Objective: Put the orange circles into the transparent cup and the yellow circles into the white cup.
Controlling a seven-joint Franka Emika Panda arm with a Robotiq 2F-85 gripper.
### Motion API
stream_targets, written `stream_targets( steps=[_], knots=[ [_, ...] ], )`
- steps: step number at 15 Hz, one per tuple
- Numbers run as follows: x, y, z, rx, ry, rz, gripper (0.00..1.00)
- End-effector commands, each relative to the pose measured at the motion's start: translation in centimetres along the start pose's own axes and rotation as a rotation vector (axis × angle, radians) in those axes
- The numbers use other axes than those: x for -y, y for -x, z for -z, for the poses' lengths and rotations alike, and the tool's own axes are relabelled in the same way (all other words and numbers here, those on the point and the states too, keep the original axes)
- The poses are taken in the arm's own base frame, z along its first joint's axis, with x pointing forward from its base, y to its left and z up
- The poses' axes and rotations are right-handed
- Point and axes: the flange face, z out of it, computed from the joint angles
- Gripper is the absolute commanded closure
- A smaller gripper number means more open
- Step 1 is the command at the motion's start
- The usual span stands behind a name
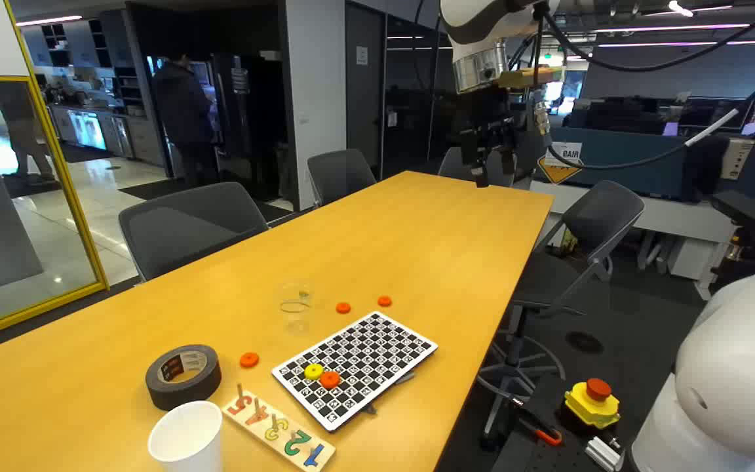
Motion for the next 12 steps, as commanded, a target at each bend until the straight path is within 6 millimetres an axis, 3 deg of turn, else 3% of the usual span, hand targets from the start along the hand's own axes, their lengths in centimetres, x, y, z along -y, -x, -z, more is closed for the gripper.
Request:
stream_targets(
  steps=[1,7,12],
  knots=[
    [0.0,0.0,0.2,-0.003,0.000,-0.001,0.00],
    [-0.1,0.2,0.6,-0.012,0.001,-0.002,0.00],
    [1.2,-0.6,-1.0,-0.036,0.014,0.005,0.00]
  ],
)
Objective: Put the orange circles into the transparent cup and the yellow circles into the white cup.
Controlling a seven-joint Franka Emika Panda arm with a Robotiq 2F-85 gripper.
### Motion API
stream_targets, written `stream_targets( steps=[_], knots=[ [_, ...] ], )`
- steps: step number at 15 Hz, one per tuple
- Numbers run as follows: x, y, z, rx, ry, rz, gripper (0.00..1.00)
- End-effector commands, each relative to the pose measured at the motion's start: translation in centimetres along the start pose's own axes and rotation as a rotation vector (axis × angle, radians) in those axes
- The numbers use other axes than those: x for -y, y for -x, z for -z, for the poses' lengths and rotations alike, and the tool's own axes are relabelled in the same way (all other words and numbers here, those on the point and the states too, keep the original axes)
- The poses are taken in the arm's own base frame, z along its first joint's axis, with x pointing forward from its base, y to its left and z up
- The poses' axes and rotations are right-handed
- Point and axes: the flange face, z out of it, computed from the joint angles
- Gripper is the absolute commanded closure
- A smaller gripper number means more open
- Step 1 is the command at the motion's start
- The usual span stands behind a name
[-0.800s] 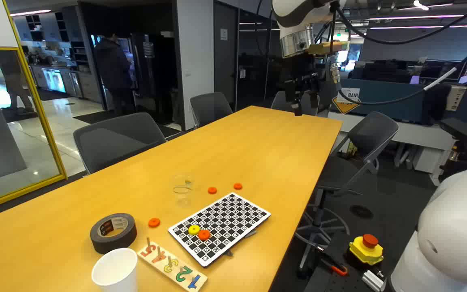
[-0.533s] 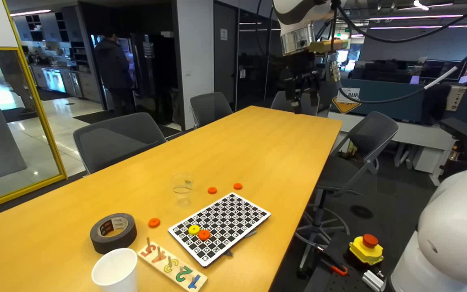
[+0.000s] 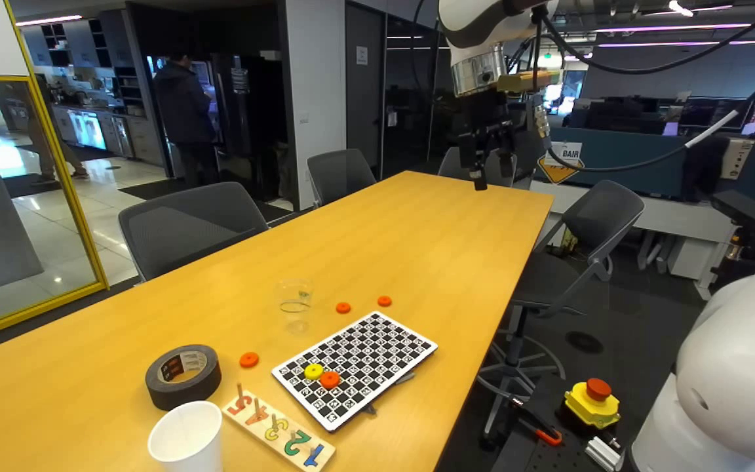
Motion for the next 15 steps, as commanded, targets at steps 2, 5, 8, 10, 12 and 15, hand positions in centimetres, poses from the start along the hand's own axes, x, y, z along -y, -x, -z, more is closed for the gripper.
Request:
stream_targets(
  steps=[2,5,8,10,12,15],
  knots=[
    [1.8,-1.0,-1.5,-0.079,0.018,0.002,0.00],
    [3.5,-2.6,-4.0,-0.156,0.024,0.031,0.00],
    [5.0,-4.7,-7.4,-0.245,0.008,0.032,0.00],
    [5.6,-6.1,-9.6,-0.285,-0.015,-0.008,0.00],
    [6.4,-7.4,-11.8,-0.307,-0.043,-0.063,0.00],
    [7.3,-9.4,-14.6,-0.325,-0.097,-0.131,0.00]
  ],
)
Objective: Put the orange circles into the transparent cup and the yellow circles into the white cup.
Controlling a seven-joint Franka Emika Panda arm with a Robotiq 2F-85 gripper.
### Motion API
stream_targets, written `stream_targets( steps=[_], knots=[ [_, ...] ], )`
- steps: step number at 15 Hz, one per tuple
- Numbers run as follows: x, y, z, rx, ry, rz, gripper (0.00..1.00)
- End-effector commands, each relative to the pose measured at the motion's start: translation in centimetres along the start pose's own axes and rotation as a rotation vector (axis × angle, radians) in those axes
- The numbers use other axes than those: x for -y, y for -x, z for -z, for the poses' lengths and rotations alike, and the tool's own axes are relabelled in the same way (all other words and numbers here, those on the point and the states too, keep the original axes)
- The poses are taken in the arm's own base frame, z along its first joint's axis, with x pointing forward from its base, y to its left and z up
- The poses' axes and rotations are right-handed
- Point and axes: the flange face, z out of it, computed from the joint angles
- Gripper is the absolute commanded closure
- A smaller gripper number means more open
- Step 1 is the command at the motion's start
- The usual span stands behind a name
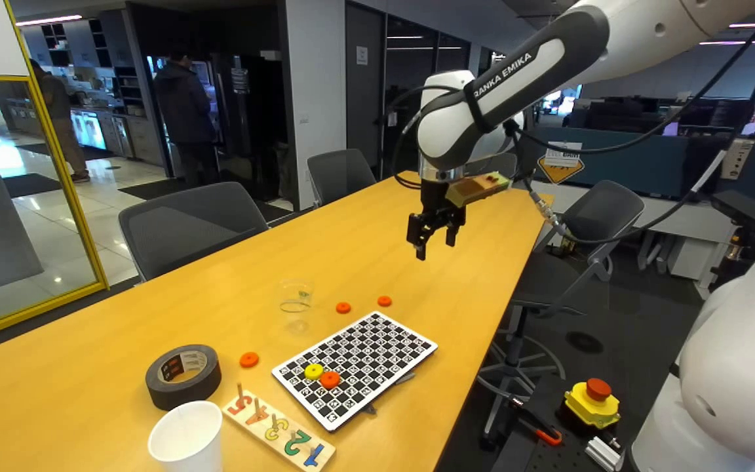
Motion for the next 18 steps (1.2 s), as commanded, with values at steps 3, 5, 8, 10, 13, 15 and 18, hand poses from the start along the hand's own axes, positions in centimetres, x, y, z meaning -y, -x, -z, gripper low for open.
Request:
stream_targets(
  steps=[3,5,8,10,13,15,18],
  knots=[
    [1.7,-2.8,-4.9,-0.027,-0.081,-0.162,0.00],
    [2.1,-4.1,-6.3,-0.029,-0.100,-0.212,0.00],
    [2.4,-5.8,-8.0,-0.026,-0.112,-0.287,0.00],
    [2.4,-7.1,-9.2,-0.017,-0.116,-0.323,0.00],
    [2.3,-9.2,-10.9,-0.007,-0.129,-0.374,0.00],
    [2.2,-10.3,-12.1,-0.005,-0.127,-0.402,0.00],
    [2.0,-11.7,-13.8,0.008,-0.131,-0.433,0.00]
  ],
)
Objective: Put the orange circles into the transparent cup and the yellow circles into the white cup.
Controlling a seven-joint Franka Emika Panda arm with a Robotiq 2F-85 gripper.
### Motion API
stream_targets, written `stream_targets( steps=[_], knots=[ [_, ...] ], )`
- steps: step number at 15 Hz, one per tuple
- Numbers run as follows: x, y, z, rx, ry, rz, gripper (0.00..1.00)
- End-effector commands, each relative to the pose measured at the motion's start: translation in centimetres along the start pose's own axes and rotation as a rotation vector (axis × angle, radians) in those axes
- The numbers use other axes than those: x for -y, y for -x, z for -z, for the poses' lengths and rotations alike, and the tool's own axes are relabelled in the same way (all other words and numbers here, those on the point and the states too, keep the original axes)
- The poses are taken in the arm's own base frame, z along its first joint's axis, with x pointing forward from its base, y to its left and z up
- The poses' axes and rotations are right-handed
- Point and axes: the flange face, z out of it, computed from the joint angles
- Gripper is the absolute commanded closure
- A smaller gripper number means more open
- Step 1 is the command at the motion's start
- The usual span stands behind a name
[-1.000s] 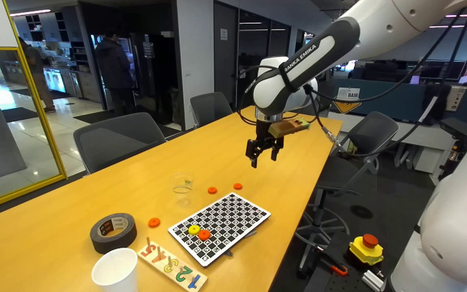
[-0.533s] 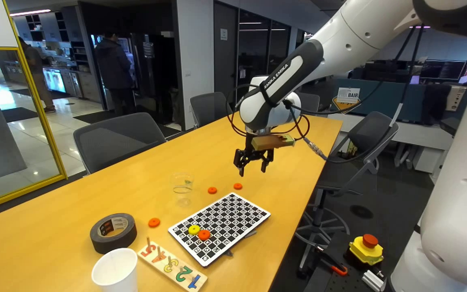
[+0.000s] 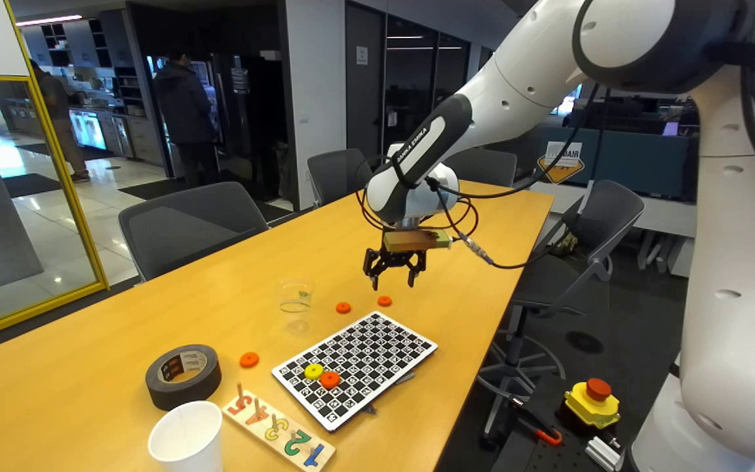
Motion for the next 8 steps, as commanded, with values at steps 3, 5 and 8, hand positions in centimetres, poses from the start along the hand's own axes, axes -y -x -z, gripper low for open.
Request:
stream_targets(
  steps=[3,5,8],
  knots=[
    [0.4,-3.2,-2.7,-0.003,-0.003,-0.076,0.00],
    [0.3,-3.9,-3.8,0.004,0.007,-0.096,0.00],
    [0.0,-4.8,-5.1,0.017,0.007,-0.107,0.00]
  ],
)
